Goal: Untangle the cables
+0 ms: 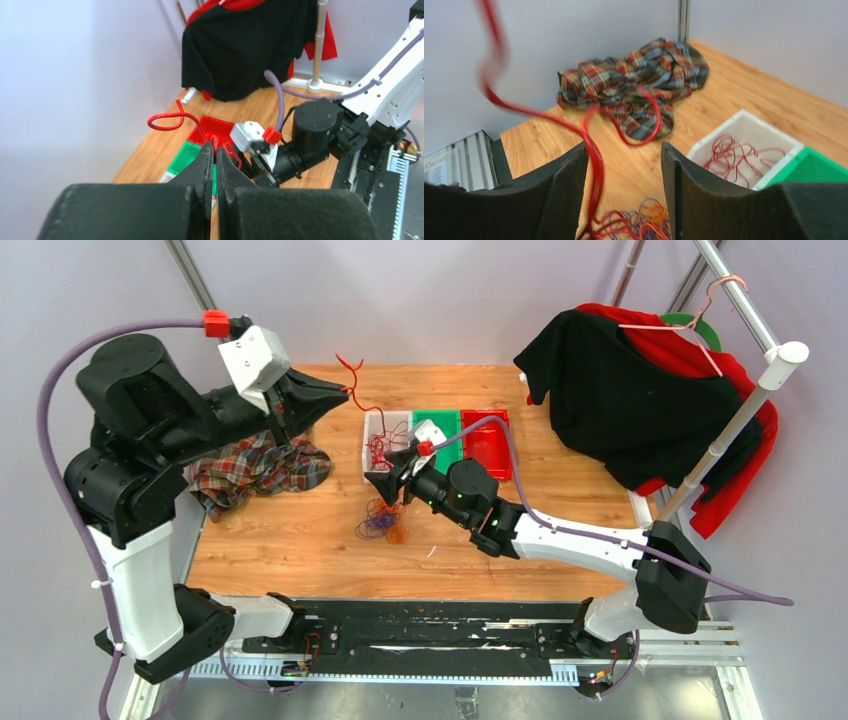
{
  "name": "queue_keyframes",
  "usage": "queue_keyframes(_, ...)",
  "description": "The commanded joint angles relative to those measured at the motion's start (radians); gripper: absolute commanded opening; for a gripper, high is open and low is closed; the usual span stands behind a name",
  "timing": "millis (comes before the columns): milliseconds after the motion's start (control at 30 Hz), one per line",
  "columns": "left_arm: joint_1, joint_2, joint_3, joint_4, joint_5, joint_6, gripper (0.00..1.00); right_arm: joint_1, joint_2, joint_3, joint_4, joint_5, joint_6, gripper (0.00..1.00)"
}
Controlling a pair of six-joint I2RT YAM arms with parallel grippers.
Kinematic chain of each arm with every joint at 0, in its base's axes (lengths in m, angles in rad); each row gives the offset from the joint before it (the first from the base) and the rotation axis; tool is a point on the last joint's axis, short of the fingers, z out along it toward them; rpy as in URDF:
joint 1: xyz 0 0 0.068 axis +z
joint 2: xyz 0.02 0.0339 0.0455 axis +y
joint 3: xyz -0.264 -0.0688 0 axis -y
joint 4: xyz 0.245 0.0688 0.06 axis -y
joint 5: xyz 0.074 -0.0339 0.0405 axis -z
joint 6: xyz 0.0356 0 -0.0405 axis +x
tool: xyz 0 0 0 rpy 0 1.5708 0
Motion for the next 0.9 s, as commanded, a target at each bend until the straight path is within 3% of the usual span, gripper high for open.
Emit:
queue_keyframes(0, -0.01, 0.026, 0.091, 0.019, -0.025, -0.017, 0.01, 0.012, 0.021, -0.088, 0.048, 0.044, 0.044, 0.53)
queue_keyframes(167, -0.01, 0.044, 0.171, 0.061, -0.097, 0.003, 0.0, 0.01, 0.05, -0.207, 0.094, 0.091, 0.098, 0.48)
queue_keyframes(500, -0.01, 0.015, 0.169, 0.302, -0.294, -0.003, 0.0, 0.007, 0.064, -0.344, 0.132, 0.127, 0.171, 0.35)
queue_keyframes(733, -0.01, -0.011, 0.09, 0.472, -0.422, 0.023, 0.0, 0.007, 0.035, -0.436, 0.139, 0.165, 0.206, 0.21)
queue_keyframes(867, -0.01, 0.003, 0.067, 0.472, -0.442, 0.058, 0.0, 0.007, 0.009, -0.483, 0.138, 0.189, 0.214, 0.2)
